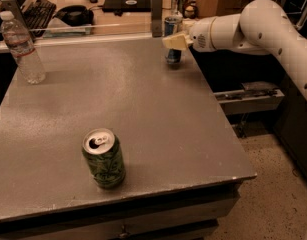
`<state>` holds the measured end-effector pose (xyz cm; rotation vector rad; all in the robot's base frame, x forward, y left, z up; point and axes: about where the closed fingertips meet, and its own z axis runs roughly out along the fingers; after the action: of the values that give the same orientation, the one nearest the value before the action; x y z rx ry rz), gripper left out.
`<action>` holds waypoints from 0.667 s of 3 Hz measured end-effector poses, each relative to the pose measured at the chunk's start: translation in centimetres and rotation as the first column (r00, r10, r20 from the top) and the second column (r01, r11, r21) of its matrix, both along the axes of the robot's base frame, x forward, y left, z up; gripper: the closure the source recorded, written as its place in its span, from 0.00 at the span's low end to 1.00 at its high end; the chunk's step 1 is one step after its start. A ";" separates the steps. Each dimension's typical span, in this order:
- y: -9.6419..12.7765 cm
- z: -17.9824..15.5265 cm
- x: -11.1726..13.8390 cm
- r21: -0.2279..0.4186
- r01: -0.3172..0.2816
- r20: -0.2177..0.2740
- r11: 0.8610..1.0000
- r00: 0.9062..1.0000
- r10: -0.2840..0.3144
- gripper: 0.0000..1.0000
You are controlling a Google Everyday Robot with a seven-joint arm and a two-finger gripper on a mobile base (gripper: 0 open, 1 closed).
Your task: Move redbull can near green can
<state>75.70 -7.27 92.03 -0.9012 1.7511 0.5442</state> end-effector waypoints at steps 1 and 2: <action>0.3 4.5 -1.2 0.041 -0.056 0.048 0.998 0.997 0.054 0.92; 0.6 4.6 -1.3 0.042 -0.065 0.046 0.997 0.997 0.063 1.00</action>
Offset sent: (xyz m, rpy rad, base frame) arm -0.0094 0.0023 0.0372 0.0359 -0.0408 0.0427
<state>74.40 -6.70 96.61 -0.9345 1.6689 0.5975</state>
